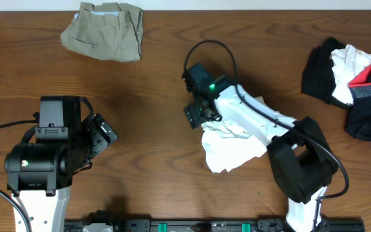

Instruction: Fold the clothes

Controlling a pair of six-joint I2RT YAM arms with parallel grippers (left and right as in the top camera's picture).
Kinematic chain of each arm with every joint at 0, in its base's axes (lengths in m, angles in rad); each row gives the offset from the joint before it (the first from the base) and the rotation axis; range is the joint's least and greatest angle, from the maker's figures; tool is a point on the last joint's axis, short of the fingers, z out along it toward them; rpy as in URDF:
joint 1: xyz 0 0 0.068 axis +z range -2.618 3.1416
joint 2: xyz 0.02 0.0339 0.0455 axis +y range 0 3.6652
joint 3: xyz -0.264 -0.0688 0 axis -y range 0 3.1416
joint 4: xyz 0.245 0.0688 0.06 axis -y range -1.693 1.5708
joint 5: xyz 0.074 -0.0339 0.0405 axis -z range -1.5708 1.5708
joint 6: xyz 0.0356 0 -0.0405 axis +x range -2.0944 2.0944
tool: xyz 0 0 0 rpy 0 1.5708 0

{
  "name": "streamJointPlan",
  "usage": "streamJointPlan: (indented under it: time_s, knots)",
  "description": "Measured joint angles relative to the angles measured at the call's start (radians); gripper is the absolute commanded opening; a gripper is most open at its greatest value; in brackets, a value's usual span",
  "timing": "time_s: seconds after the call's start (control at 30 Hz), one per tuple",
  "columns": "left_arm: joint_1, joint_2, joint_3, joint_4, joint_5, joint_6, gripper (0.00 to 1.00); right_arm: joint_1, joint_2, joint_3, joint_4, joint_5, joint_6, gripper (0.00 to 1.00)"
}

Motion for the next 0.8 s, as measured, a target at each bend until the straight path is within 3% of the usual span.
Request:
streamJointPlan:
  time_s: [0.2,0.43,0.63,0.8]
  knots:
    - [0.0,0.0,0.0,0.0,0.0,0.0,0.98,0.019,0.0,0.0,0.002,0.04,0.035,0.54]
    - [0.0,0.0,0.0,0.0,0.0,0.0,0.98,0.019,0.013,0.0,0.004,0.052,0.047,0.52]
    - [0.0,0.0,0.0,0.0,0.0,0.001,0.98,0.019,0.059,0.0,0.009,0.078,0.072,0.28]
    - [0.0,0.0,0.0,0.0,0.0,0.008,0.98,0.019,0.061,0.0,0.012,0.101,0.091,0.02]
